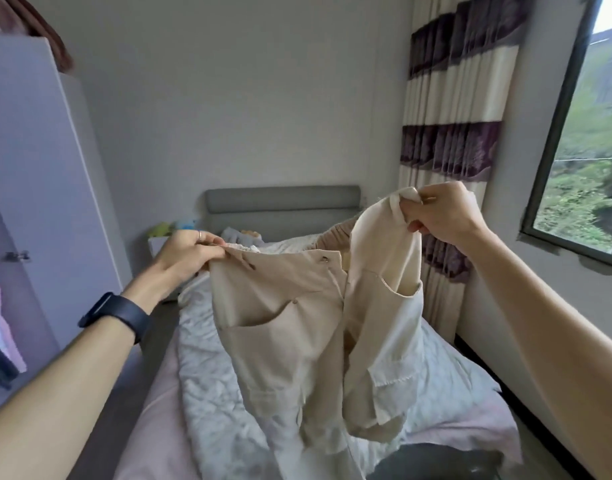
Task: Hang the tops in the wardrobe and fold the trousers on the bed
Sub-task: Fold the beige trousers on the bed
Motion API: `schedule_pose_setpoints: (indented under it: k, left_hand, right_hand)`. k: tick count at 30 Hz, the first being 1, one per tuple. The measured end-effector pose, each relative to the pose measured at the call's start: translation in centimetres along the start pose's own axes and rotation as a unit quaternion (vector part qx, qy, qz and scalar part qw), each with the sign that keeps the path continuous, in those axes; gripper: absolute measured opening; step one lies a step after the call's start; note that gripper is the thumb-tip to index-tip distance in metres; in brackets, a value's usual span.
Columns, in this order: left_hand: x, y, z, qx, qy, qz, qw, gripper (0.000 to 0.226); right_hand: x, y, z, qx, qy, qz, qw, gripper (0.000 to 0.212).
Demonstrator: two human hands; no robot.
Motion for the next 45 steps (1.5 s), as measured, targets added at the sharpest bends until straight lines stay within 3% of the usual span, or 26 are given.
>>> schedule_pose_setpoints:
  k: [4,9,12,15,20,22,27,32,37,45]
  left_hand:
    - [0.4,-4.6,-3.2,0.009,0.081,-0.006,0.997,0.020]
    - [0.4,-8.2,-6.3,-0.044,0.036,-0.028,0.998,0.029]
    - [-0.6,-10.0,-5.9,-0.059,0.105,0.007,0.993,0.021]
    - [-0.4,-11.1,-5.5,-0.101,0.098,0.047,0.989,0.020]
    - [-0.9,-12.0,-4.7,-0.155,0.190,0.144,0.959,0.011]
    - [-0.9,-11.9,-4.4,-0.190,0.186,0.159,0.951,0.013]
    - [2.6,-11.3,-0.6,-0.138,0.202,0.097,0.965,0.009]
    - [4.7,-10.6,0.1,-0.131,0.188,0.085,0.970,0.019]
    - [4.7,-8.7,-0.4,-0.139,0.178,0.086,0.970,0.020]
    - [4.2,1.1,0.4,-0.156,0.134,0.107,0.973,0.017]
  right_hand:
    - [0.4,-5.5,0.9,0.036,-0.067,0.004,0.997,0.025]
    - [-0.1,-10.2,1.2,-0.006,-0.072,0.017,0.997,0.035]
    - [0.3,-12.4,1.9,0.025,-0.115,0.005,0.993,0.033]
    - [-1.0,-13.4,1.8,-0.014,-0.061,0.029,0.998,0.029]
    - [-3.8,-14.7,1.9,-0.078,-0.029,0.045,0.996,0.032]
    - [-4.4,-15.1,2.5,-0.079,-0.013,0.020,0.997,0.036]
    - [-6.8,-13.7,4.7,0.005,-0.033,0.025,0.999,0.040]
    - [-9.2,-13.0,5.6,0.001,-0.007,0.017,1.000,0.045]
    - [-9.3,-10.4,6.4,-0.004,0.027,0.007,1.000,0.035]
    - [-8.0,-0.9,9.8,-0.028,0.034,-0.016,0.999,0.028]
Point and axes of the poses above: each hand's wrist, its own y-axis towards the middle knuckle, its own z-axis out of the palm, x = y × z, the point moved 4 cm from there along y, towards the middle knuckle, and after that the axes turned 11 degrees about -y, right-handed, at the moved point
